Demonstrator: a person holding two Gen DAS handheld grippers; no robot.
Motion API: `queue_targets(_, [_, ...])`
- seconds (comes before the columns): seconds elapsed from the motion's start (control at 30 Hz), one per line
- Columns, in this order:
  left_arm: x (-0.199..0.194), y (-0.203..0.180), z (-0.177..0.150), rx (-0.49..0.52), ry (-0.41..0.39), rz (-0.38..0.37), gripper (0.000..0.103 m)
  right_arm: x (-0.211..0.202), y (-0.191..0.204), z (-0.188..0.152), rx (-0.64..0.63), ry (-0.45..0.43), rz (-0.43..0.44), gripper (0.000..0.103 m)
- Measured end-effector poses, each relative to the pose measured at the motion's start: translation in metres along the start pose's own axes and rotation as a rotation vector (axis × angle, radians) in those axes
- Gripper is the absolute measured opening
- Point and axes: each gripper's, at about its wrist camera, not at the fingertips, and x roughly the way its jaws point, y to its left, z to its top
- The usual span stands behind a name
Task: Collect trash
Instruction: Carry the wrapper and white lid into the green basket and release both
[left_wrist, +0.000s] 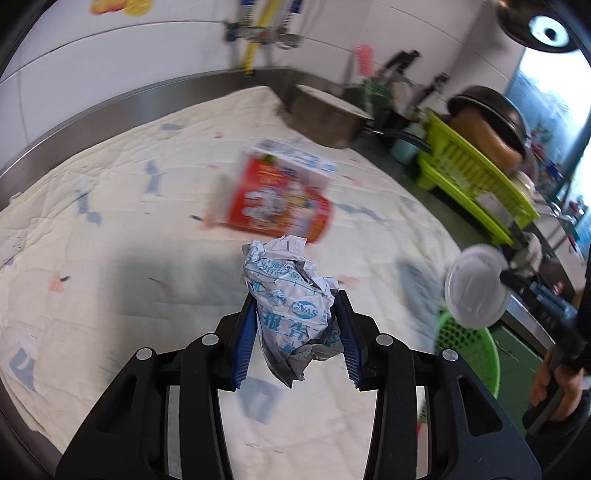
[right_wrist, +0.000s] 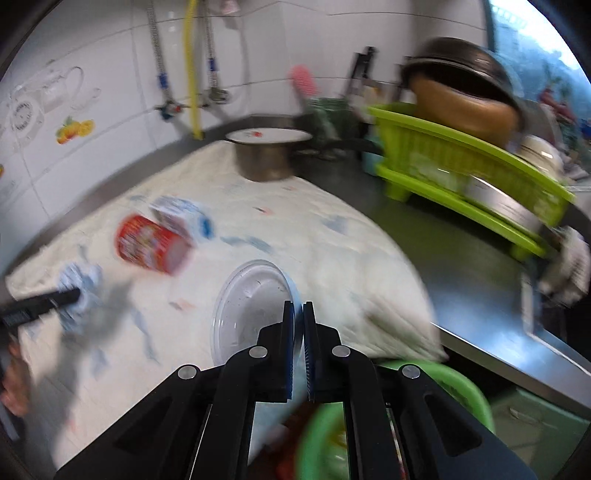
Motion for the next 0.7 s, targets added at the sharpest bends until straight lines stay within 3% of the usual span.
queue_targets(0.4, [0.011, -0.116, -0.033, 0.14, 0.06, -0.153, 0.041, -0.032, -0.102, -0.115, 0.099, 0.109, -0.186, 0.006])
queue_targets(0.7, [0.055, -0.194, -0.07, 0.213, 0.186, -0.226, 0.041, -0.039, -0.144, -0.161, 0.209, 0.141, -0.175, 0.01])
